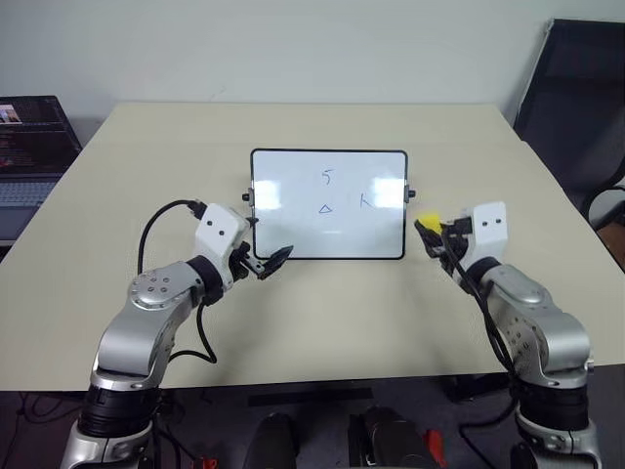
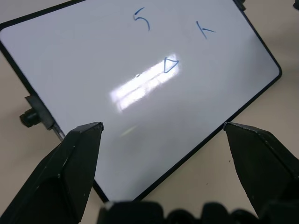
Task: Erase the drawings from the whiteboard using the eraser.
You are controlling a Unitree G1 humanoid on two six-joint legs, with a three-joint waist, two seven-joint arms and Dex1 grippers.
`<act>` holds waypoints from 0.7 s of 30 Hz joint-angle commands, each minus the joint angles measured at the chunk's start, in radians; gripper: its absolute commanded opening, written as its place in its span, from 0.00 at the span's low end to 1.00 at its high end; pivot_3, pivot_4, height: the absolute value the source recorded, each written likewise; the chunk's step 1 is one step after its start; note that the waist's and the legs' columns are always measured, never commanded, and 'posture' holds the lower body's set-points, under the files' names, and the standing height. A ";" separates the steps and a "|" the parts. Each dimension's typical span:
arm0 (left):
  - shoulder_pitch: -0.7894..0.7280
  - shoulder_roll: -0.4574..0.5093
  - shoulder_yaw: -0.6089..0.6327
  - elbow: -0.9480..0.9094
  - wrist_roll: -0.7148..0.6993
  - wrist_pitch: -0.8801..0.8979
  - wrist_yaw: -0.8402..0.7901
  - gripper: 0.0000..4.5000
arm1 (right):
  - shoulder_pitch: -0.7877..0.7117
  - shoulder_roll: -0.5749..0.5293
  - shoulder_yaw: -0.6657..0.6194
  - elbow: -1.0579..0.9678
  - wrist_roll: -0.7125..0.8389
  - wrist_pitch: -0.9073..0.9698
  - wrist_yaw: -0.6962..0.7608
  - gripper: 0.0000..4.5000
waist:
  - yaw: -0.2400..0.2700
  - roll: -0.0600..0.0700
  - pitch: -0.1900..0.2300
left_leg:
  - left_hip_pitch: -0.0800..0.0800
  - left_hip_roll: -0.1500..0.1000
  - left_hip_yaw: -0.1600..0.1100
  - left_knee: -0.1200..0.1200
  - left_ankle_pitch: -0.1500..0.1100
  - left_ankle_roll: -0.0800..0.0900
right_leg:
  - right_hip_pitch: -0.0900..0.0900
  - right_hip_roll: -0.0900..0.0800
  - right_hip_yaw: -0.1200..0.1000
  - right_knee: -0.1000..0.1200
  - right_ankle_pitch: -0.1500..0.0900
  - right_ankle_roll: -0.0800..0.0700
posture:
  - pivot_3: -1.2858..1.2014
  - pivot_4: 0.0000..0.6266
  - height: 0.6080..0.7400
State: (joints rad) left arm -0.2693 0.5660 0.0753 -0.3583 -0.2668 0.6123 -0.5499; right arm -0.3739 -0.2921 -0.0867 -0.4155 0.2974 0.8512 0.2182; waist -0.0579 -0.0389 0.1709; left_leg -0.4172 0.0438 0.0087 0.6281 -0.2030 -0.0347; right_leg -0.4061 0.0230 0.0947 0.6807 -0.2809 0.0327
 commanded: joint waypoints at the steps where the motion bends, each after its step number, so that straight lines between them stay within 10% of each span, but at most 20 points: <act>1: -0.024 0.020 0.041 -0.028 0.019 0.003 0.040 1.00 | -0.091 0.003 0.049 0.013 0.004 -0.038 0.035 0.22 | 0.001 0.000 0.000 | 0.000 0.000 0.000 0.000 0.000 0.000 | 0.000 0.000 0.000 0.000 0.000 0.000 | 0.52 0.24 1.00; 21: -0.152 0.052 0.011 0.112 0.065 -0.013 0.049 1.00 | -0.524 0.046 0.358 0.593 -0.319 -0.489 0.150 0.22 | 0.001 0.000 0.000 | -0.001 0.000 0.002 -0.001 0.000 0.000 | -0.001 -0.001 -0.001 0.000 0.003 -0.005 | 0.52 0.24 1.00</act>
State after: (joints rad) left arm -0.4007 0.6062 0.0800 -0.2354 -0.2118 0.6252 -0.4948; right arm -0.8518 -0.2501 0.2712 0.1532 0.0051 0.4207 0.3582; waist -0.0572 -0.0393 0.1713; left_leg -0.4183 0.0435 0.0105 0.6275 -0.2032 -0.0349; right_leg -0.4071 0.0224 0.0934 0.6803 -0.2779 0.0275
